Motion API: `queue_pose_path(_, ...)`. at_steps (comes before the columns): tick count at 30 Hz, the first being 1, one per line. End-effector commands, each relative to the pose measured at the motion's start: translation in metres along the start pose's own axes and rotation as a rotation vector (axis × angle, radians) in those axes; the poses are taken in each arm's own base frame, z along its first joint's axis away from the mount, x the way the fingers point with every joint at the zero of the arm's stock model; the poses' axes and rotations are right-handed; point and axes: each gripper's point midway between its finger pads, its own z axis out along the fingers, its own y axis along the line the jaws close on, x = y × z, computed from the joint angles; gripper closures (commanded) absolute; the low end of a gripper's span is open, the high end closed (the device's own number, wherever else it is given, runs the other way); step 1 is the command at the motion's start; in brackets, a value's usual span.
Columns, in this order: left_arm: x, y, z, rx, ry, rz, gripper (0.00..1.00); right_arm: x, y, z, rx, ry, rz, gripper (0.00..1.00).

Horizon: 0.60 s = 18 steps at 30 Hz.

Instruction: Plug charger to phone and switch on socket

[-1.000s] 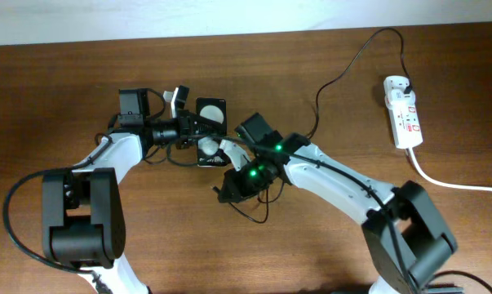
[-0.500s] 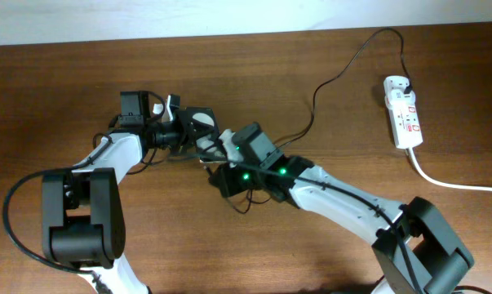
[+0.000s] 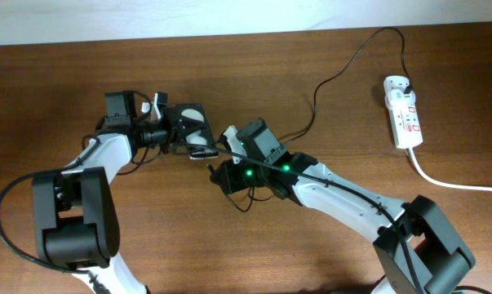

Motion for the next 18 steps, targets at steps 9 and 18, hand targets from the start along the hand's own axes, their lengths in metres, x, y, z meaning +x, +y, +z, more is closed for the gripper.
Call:
queue_pose_path(9, 0.012, -0.025, -0.005, 0.081, 0.057, -0.005, 1.00, -0.014, 0.003, -0.003, 0.005, -0.064, 0.015, 0.96)
queue_pose_path(18, 0.014, -0.027, -0.005, 0.092, 0.071, -0.027, 1.00, -0.023, 0.000, -0.004, 0.026, -0.108, 0.052, 0.96)
